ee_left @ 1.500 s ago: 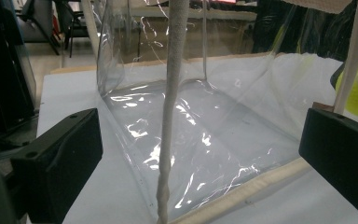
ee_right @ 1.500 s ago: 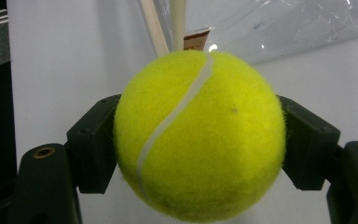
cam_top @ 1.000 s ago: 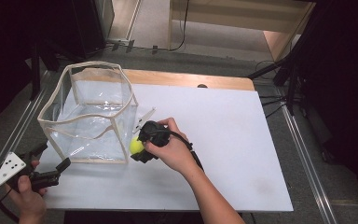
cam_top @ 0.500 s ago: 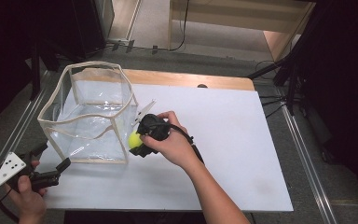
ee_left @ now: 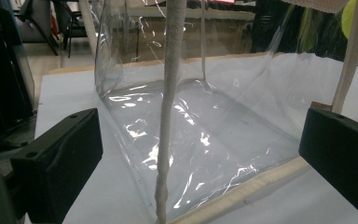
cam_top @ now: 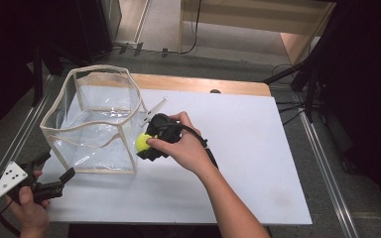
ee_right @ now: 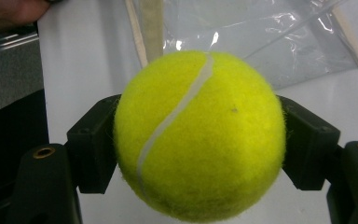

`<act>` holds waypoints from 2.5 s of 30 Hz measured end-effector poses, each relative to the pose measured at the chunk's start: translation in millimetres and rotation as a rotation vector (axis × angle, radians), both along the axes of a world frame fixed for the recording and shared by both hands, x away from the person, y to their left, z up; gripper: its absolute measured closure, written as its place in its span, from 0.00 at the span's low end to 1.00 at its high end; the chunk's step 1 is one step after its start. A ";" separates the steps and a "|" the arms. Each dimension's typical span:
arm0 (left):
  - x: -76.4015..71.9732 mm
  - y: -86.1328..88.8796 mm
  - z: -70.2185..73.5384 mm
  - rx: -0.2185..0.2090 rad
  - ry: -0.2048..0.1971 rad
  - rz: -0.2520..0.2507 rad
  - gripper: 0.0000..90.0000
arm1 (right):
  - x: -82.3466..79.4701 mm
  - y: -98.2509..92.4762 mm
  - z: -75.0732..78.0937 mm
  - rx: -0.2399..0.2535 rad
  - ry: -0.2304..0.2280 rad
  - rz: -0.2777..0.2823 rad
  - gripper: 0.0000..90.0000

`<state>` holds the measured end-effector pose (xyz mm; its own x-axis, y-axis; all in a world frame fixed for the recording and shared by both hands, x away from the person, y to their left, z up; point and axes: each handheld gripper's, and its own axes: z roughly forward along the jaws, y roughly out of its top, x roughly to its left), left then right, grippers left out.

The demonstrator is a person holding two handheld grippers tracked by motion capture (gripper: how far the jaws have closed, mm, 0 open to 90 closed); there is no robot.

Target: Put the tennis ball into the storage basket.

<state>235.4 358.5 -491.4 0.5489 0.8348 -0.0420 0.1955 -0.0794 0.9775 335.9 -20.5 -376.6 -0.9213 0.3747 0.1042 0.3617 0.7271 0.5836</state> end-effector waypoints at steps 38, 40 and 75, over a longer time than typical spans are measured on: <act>-0.2 0.2 -0.1 -0.005 -0.002 0.001 0.00 | 15.4 6.0 58.4 0.056 -0.023 0.030 0.26; -0.3 0.0 0.0 -0.006 -0.001 0.002 0.00 | 16.3 6.5 60.8 0.053 -0.028 0.030 0.26; 0.2 0.5 -0.1 -0.018 -0.007 -0.004 0.00 | 36.1 25.3 105.8 0.080 -0.077 0.048 0.26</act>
